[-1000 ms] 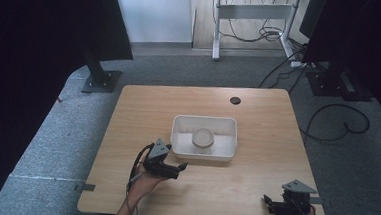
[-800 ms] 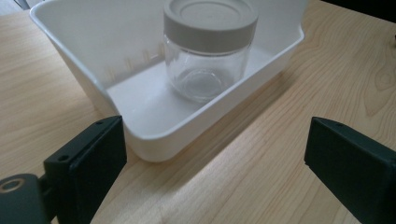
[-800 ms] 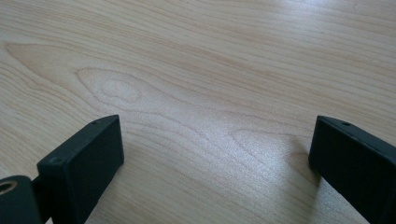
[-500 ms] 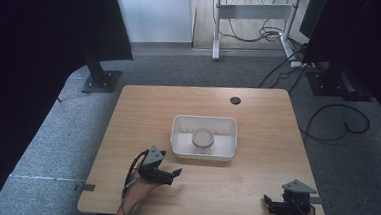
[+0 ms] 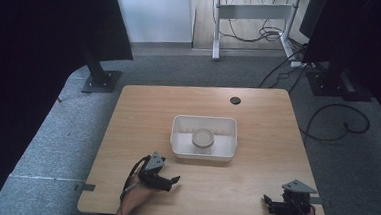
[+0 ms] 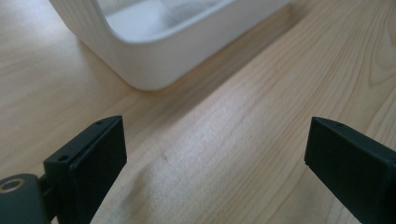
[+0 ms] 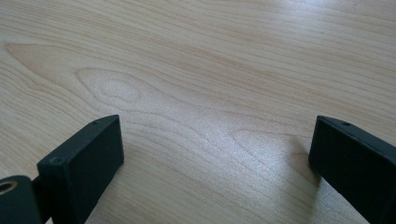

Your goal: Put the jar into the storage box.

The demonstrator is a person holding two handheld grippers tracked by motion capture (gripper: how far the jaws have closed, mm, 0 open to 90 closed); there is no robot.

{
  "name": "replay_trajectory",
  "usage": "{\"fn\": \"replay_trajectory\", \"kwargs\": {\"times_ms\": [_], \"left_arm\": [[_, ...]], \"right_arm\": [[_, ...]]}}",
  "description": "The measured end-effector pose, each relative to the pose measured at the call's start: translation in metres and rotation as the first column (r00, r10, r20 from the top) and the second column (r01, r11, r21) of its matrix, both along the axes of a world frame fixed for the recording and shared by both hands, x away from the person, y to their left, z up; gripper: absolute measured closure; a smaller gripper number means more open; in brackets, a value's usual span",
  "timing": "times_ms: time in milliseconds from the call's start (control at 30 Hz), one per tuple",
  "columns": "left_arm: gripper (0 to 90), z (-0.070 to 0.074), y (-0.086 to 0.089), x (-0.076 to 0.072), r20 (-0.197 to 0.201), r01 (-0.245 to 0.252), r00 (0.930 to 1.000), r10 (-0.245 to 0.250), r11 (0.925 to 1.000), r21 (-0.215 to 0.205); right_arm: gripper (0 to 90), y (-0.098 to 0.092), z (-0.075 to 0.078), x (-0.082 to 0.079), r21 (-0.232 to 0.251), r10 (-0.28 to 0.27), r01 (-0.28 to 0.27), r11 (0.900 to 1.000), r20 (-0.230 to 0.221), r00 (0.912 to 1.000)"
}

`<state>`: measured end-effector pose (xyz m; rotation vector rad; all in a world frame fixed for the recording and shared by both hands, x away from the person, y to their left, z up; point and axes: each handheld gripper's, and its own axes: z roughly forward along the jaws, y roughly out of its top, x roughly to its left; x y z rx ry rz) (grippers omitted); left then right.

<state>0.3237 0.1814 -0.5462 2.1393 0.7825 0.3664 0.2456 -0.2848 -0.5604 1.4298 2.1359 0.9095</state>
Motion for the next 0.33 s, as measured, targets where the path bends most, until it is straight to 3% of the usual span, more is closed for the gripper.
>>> {"fn": "replay_trajectory", "kwargs": {"times_ms": [133, 333], "left_arm": [[6.3, -0.0051, -0.0021, 0.0003, -0.028, 0.012, 0.9995, -0.011, 0.9994, 0.031], [6.3, -0.0069, -0.0018, 0.0018, -0.059, 0.01, 0.9982, -0.007, 0.9993, 0.035]], "right_arm": [[2.8, 0.0, 0.0, 0.0, 0.0, 0.0, 0.0, 1.0, 0.0, 1.0], [2.8, -0.0003, -0.0002, 0.0, 0.001, 0.002, -0.002, 1.0, 0.001, 1.0]]}}
